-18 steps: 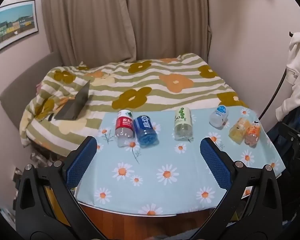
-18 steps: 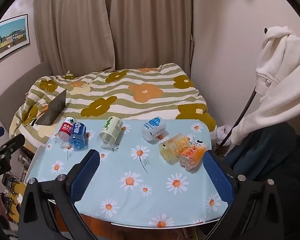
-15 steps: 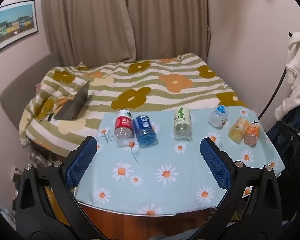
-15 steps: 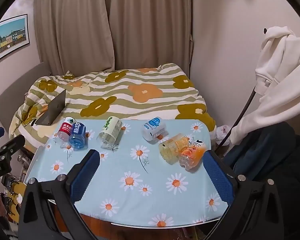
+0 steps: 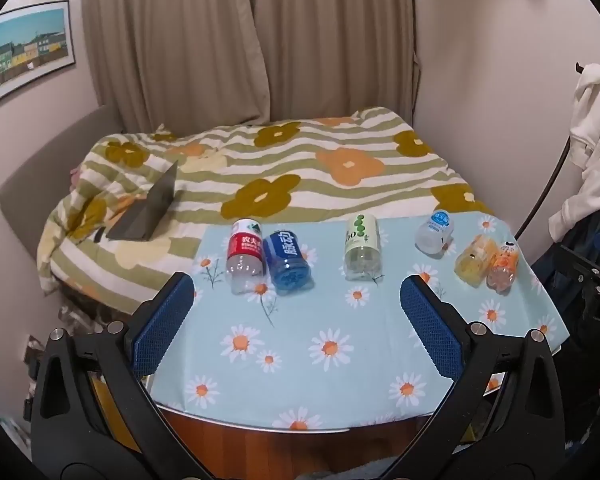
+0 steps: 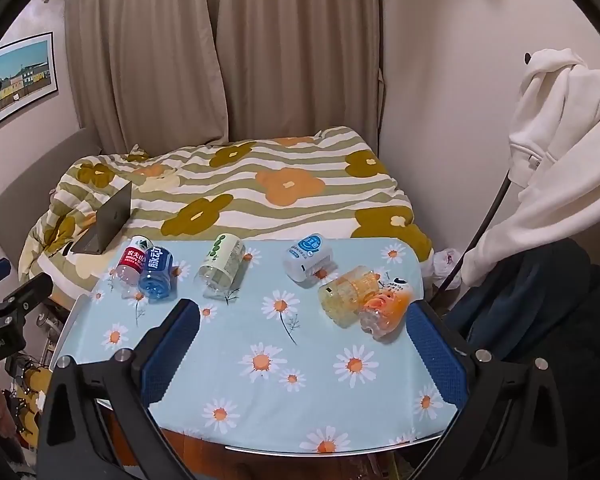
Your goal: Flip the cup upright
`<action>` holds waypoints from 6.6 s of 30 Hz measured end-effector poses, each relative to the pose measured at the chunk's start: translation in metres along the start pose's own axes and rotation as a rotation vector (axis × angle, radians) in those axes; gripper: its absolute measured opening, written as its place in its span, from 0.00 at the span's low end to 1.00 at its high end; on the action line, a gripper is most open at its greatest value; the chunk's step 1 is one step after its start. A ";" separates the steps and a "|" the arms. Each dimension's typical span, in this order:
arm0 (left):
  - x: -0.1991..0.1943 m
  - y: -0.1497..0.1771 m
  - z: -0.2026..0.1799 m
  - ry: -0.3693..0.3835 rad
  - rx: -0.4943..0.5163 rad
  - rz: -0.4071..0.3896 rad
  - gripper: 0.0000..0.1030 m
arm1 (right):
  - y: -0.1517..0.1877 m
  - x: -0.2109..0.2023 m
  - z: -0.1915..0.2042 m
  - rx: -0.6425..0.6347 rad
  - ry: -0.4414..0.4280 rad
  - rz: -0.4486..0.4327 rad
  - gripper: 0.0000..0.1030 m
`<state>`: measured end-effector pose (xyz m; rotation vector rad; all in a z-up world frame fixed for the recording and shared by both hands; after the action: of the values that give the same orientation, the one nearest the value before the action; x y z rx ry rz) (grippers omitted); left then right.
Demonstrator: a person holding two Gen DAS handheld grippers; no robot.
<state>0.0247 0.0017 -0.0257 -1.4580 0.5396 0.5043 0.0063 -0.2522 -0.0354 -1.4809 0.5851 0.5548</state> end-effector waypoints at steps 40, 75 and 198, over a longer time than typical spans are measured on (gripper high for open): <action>-0.007 0.002 0.004 -0.015 -0.022 -0.002 1.00 | -0.001 -0.004 0.019 0.001 -0.030 -0.008 1.00; -0.008 0.004 0.005 -0.013 -0.023 -0.006 1.00 | 0.000 -0.005 0.019 0.008 -0.033 -0.012 1.00; 0.131 0.123 0.065 0.040 -0.049 0.425 1.00 | 0.107 0.144 0.111 -0.001 -0.201 0.392 0.56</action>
<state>0.0533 0.0726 -0.2004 -1.4046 0.8823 0.8280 0.0451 -0.1406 -0.2104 -1.2969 0.7196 0.9964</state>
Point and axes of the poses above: each gripper's, at about its wrist camera, not at the fingertips, and x roughly the way its jaws point, z to its left, y to its underside, the point moved 4 cm from there along x, roughly the way its jaws point, and after that the axes turned 2 degrees about -x, right-handed, at the moved point
